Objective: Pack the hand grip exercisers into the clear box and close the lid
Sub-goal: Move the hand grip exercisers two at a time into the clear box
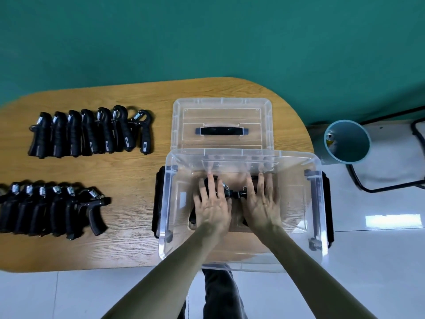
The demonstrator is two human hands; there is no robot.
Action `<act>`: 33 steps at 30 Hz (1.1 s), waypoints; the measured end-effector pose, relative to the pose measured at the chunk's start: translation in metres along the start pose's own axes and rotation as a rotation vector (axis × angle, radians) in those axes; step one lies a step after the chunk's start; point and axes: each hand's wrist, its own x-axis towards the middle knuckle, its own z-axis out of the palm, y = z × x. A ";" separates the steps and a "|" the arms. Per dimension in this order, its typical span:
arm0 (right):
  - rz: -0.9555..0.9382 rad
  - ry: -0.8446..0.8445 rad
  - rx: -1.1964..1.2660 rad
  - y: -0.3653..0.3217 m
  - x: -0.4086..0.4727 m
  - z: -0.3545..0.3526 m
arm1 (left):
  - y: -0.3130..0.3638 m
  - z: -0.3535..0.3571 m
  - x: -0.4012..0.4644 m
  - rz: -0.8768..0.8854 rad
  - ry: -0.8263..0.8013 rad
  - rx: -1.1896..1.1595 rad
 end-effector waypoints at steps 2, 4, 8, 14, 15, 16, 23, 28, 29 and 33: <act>0.030 -0.013 -0.037 0.002 -0.008 -0.014 | -0.002 -0.018 -0.007 0.028 0.024 0.044; 0.016 0.023 -0.060 0.000 -0.022 -0.036 | -0.009 -0.038 -0.016 0.077 0.061 0.062; -0.065 0.185 0.023 -0.021 -0.052 -0.096 | -0.022 -0.077 -0.043 0.228 0.148 0.098; -0.230 0.337 0.043 -0.077 -0.072 -0.150 | -0.055 -0.131 -0.081 0.180 0.288 0.078; -0.248 0.334 0.028 -0.088 -0.074 -0.156 | -0.063 -0.140 -0.086 0.154 0.285 0.065; -0.262 0.330 0.018 -0.099 -0.075 -0.162 | -0.072 -0.149 -0.091 0.137 0.281 0.058; -0.253 0.310 -0.038 -0.186 -0.080 -0.188 | -0.148 -0.190 -0.116 0.045 0.371 0.024; -0.248 0.289 -0.088 -0.260 -0.078 -0.193 | -0.219 -0.218 -0.125 0.034 0.408 0.031; -0.247 0.289 -0.087 -0.277 -0.078 -0.193 | -0.236 -0.221 -0.128 0.032 0.404 0.024; -0.244 0.311 -0.104 -0.339 -0.081 -0.188 | -0.301 -0.231 -0.138 0.015 0.397 0.044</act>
